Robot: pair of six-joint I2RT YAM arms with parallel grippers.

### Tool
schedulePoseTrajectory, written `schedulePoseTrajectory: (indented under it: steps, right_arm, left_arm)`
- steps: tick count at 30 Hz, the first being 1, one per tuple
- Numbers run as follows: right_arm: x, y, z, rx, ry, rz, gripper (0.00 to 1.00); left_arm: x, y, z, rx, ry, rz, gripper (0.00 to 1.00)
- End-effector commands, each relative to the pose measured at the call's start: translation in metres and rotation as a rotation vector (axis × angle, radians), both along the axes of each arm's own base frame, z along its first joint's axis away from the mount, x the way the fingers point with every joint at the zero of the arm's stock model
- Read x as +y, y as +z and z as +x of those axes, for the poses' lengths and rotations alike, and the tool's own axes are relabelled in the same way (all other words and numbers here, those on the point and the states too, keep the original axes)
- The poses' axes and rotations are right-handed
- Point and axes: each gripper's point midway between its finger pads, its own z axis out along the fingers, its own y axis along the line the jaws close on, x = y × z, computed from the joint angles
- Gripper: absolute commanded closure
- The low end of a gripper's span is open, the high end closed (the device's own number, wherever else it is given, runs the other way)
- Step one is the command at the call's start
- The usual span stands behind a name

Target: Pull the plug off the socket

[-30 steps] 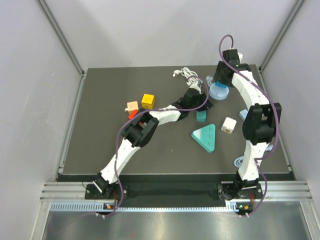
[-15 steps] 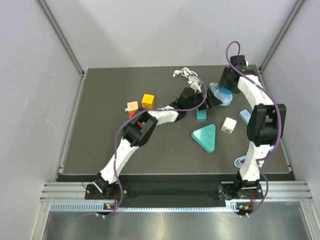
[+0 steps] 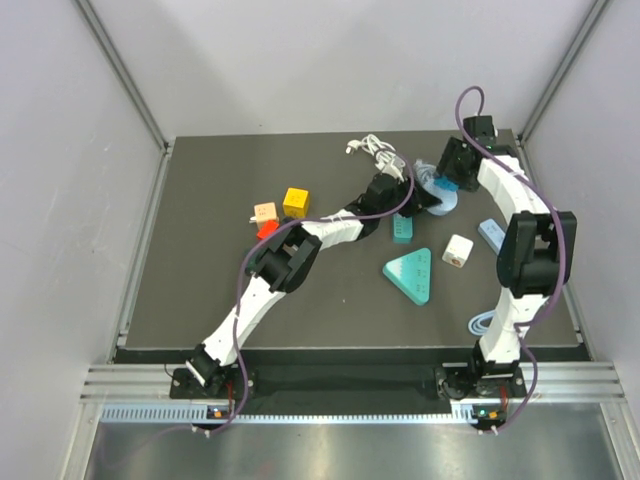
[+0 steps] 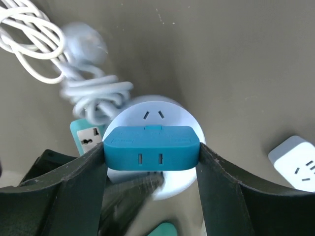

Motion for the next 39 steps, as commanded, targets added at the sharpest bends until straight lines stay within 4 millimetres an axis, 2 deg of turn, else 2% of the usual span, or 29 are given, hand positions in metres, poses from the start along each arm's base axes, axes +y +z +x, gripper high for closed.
schedulePoseTrajectory:
  steps: [1, 2, 3, 4, 5, 8, 9, 10, 14, 17, 19, 20, 21, 22, 23, 24, 26, 27, 30, 31, 32, 33, 35, 36, 38, 39]
  right_arm:
    - [0.001, 0.069, 0.015, -0.213, -0.006, 0.042, 1.00]
    - [0.001, 0.071, 0.015, -0.217, -0.007, 0.036, 1.00]
    - [0.000, 0.072, 0.016, -0.221, -0.010, 0.031, 1.00]
    - [-0.002, 0.074, 0.016, -0.227, -0.017, 0.024, 1.00]
    - [-0.004, 0.076, 0.016, -0.235, -0.026, 0.022, 1.00]
    - [-0.007, 0.085, 0.015, -0.264, -0.050, 0.017, 1.00]
    - [-0.008, 0.090, 0.014, -0.278, -0.057, 0.012, 1.00]
    - [-0.009, 0.092, 0.013, -0.291, -0.064, 0.010, 1.00]
    - [-0.022, 0.126, 0.003, -0.359, -0.100, -0.037, 1.00]
    - [-0.028, 0.140, -0.002, -0.365, -0.101, -0.068, 1.00]
    - [-0.030, 0.141, -0.005, -0.361, -0.099, -0.072, 1.00]
    - [-0.030, 0.142, -0.007, -0.357, -0.094, -0.074, 1.00]
    - [-0.030, 0.142, -0.010, -0.351, -0.091, -0.074, 1.00]
    - [-0.029, 0.141, -0.011, -0.345, -0.085, -0.073, 1.00]
    - [-0.029, 0.141, -0.014, -0.341, -0.076, -0.073, 1.00]
    - [-0.029, 0.140, -0.017, -0.333, -0.073, -0.075, 1.00]
    - [-0.031, 0.139, -0.025, -0.326, -0.070, -0.084, 1.00]
    - [-0.030, 0.135, -0.029, -0.311, -0.067, -0.085, 1.00]
    - [-0.033, 0.134, -0.039, -0.298, -0.062, -0.095, 1.00]
    - [-0.034, 0.128, -0.043, -0.277, -0.063, -0.097, 1.00]
    - [-0.032, 0.130, -0.047, -0.280, -0.055, -0.098, 1.00]
    - [-0.034, 0.129, -0.049, -0.275, -0.057, -0.102, 1.00]
    - [-0.034, 0.125, -0.056, -0.258, -0.056, -0.104, 1.00]
    - [-0.034, 0.125, -0.058, -0.255, -0.054, -0.100, 1.00]
    - [-0.026, 0.120, -0.063, -0.240, -0.022, -0.076, 1.00]
    - [-0.018, 0.119, -0.064, -0.238, -0.002, -0.071, 1.00]
  left_arm:
    - [0.000, -0.008, 0.012, 0.013, 0.030, 0.020, 0.71]
    - [0.001, -0.017, 0.012, 0.038, 0.037, 0.048, 0.79]
    - [0.002, -0.025, 0.014, 0.052, 0.048, 0.065, 0.93]
    - [0.003, -0.026, 0.015, 0.061, 0.057, 0.074, 1.00]
    - [0.007, -0.039, 0.015, 0.099, 0.070, 0.119, 1.00]
    - [0.014, -0.053, 0.022, 0.137, 0.132, 0.188, 1.00]
    - [0.020, -0.068, 0.022, 0.171, 0.156, 0.236, 1.00]
    - [0.020, -0.067, 0.023, 0.173, 0.161, 0.239, 1.00]
    - [0.025, -0.083, 0.023, 0.197, 0.169, 0.275, 1.00]
    - [0.021, -0.086, 0.019, 0.178, 0.120, 0.282, 1.00]
    - [0.017, -0.078, 0.019, 0.158, 0.097, 0.272, 0.77]
    - [0.019, -0.081, 0.015, 0.162, 0.080, 0.293, 0.63]
    - [0.018, -0.072, 0.015, 0.144, 0.070, 0.290, 0.41]
    - [0.018, -0.067, 0.014, 0.132, 0.061, 0.291, 0.30]
    - [0.019, -0.064, 0.013, 0.114, 0.048, 0.306, 0.26]
    - [0.019, -0.050, 0.014, 0.090, 0.043, 0.302, 0.18]
    - [0.020, -0.038, 0.012, 0.055, 0.024, 0.318, 0.15]
    - [0.020, -0.021, 0.011, 0.031, 0.019, 0.309, 0.14]
    - [0.023, 0.010, 0.004, -0.014, -0.018, 0.312, 0.13]
    - [0.025, 0.017, 0.002, -0.021, -0.021, 0.318, 0.13]
    - [0.029, 0.021, 0.000, -0.035, -0.026, 0.331, 0.13]
    - [0.036, 0.034, -0.007, -0.045, -0.025, 0.337, 0.13]
    - [0.047, 0.047, -0.013, -0.081, -0.021, 0.365, 0.14]
    - [0.058, 0.061, -0.021, -0.097, -0.017, 0.378, 0.14]
    - [0.075, 0.072, -0.027, -0.143, 0.000, 0.428, 0.14]
    - [0.088, 0.090, -0.036, -0.166, 0.009, 0.437, 0.14]
